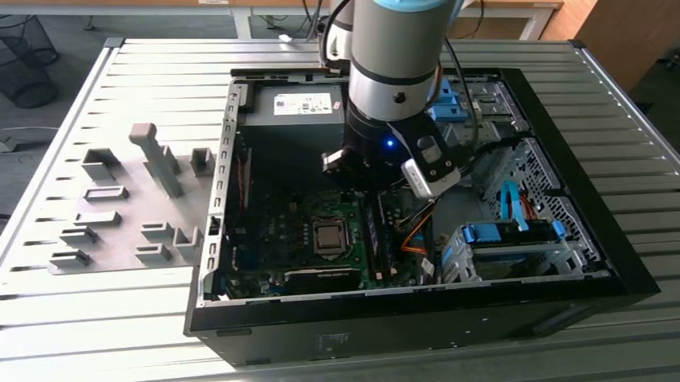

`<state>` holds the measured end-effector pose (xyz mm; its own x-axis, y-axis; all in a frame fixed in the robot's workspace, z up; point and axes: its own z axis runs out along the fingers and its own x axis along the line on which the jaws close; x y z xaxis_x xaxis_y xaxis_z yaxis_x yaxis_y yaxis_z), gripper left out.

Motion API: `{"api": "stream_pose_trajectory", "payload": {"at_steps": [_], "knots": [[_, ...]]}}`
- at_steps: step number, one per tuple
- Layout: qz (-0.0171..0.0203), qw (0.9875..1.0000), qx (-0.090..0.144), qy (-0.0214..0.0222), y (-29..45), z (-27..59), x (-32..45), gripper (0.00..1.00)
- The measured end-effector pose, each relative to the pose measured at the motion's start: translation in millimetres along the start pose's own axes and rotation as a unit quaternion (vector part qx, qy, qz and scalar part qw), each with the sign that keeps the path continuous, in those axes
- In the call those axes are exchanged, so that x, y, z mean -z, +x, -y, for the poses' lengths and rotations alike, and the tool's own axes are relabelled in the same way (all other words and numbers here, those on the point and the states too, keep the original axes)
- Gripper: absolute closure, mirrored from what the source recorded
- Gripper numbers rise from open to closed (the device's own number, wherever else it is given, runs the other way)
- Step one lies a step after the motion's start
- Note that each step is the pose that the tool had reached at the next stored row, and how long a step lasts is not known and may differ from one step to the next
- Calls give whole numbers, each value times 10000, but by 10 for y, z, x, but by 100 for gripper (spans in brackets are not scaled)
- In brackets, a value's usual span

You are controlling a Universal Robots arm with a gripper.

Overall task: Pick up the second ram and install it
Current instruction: 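Insert the second ram into the second slot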

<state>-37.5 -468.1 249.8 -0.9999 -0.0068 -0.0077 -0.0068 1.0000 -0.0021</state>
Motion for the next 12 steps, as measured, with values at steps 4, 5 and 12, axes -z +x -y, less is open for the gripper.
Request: {"api": "stream_pose_trajectory", "payload": {"at_steps": [4,5,12], "knots": [[-2,10000,-15,1,-8,18,-27,86],[-2,10000,-28,0,-8,28,-35,86],[-1,9999,-103,-1,-10,67,-103,86]]}}
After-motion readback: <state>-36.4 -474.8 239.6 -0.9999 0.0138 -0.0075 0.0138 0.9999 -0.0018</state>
